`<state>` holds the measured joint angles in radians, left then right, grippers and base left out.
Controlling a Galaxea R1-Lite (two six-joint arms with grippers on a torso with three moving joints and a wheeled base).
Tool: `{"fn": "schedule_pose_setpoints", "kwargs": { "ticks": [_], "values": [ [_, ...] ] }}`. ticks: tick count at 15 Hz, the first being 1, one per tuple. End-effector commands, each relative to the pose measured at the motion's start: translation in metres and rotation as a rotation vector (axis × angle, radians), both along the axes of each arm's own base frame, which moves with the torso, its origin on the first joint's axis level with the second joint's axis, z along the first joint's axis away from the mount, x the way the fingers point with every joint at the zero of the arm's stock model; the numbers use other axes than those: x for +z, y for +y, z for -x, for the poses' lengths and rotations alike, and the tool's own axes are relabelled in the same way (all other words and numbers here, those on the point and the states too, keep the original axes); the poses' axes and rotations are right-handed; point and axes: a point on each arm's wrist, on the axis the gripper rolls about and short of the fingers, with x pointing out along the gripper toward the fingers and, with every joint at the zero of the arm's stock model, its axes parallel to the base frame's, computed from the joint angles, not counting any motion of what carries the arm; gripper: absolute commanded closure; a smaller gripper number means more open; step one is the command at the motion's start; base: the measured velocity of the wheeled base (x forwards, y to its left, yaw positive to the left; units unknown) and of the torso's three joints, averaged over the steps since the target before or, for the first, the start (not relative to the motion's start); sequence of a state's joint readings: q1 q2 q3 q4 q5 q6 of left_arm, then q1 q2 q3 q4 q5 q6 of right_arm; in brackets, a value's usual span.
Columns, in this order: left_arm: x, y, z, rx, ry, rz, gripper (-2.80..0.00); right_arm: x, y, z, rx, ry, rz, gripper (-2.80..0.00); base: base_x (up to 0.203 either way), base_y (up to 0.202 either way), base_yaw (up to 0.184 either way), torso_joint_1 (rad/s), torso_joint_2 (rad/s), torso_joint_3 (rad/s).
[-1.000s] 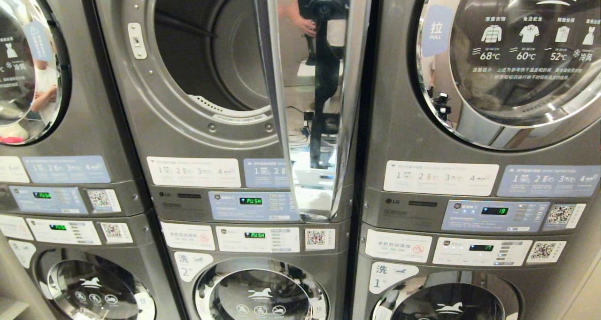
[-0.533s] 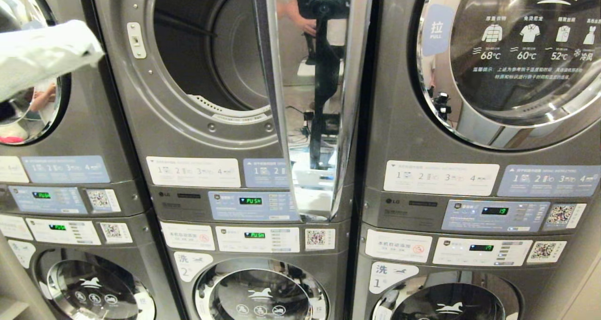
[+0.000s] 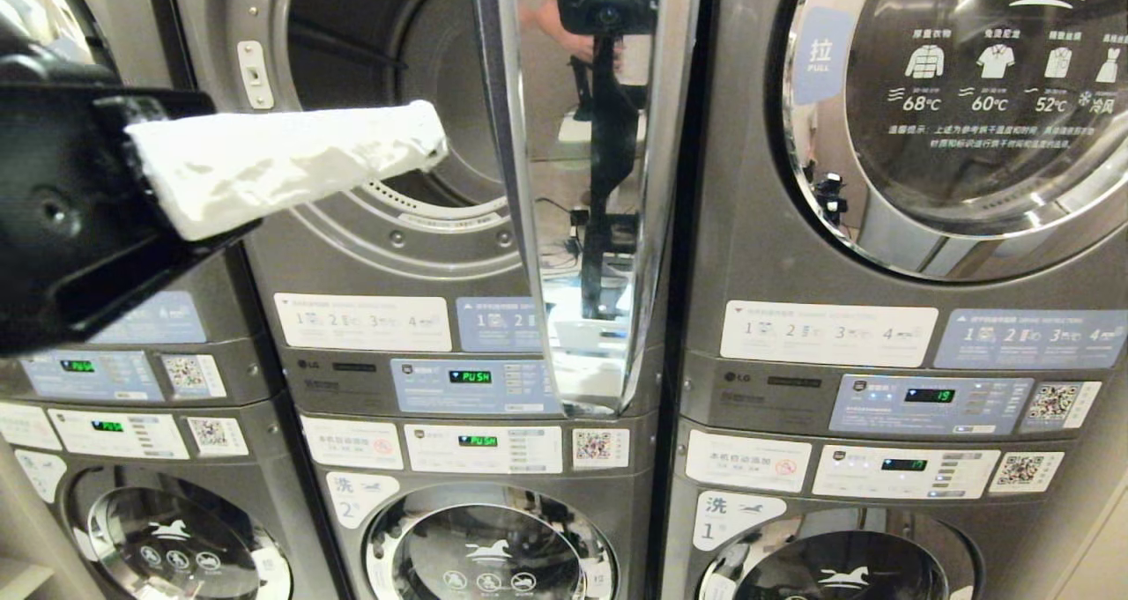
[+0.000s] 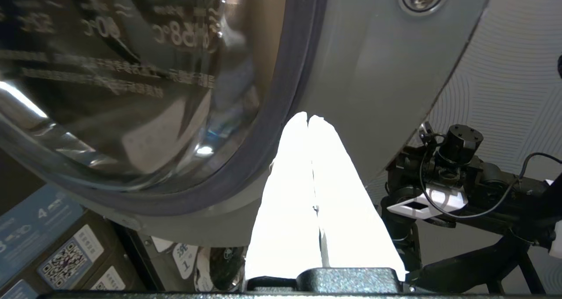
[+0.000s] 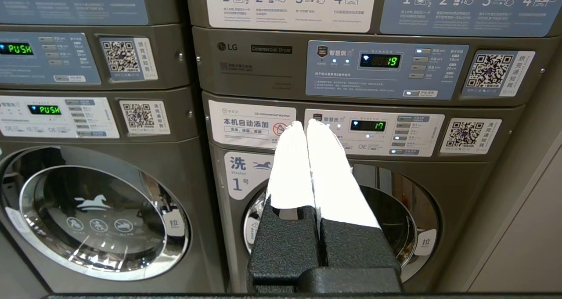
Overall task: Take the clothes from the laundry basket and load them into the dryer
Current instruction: Open the dryer
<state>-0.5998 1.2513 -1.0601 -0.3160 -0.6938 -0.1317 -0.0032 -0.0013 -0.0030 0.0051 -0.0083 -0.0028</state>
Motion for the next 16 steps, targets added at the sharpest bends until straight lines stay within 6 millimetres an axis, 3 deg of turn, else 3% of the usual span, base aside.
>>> {"fn": "schedule_pose_setpoints", "kwargs": {
  "ticks": [1, 7, 13, 16],
  "values": [
    [-0.005, -0.014, -0.01, -0.028, 0.024, -0.019, 0.0, 0.0, 0.0, 0.0, 0.0, 0.001, 0.0, 0.0, 0.0, 0.0, 0.0, 0.0, 0.0, 0.0],
    [-0.006, -0.058, -0.032, -0.096, 0.023, -0.044, 0.0, 0.0, 0.0, 0.0, -0.001, 0.001, -0.001, 0.0, 0.0, 0.0, 0.0, 0.0, 0.0, 0.0],
    [-0.016, -0.128, -0.057, -0.139, -0.026, 0.007, 0.0, 0.0, 0.0, 0.0, -0.002, -0.002, -0.004, 0.0, 0.0, 0.0, 0.0, 0.0, 0.0, 0.0],
    [-0.005, -0.115, -0.049, -0.046, -0.042, 0.043, 0.0, 0.0, 0.0, 0.0, -0.001, -0.002, -0.007, 0.0, 0.0, 0.0, 0.0, 0.0, 0.0, 0.0]
  ]
}}
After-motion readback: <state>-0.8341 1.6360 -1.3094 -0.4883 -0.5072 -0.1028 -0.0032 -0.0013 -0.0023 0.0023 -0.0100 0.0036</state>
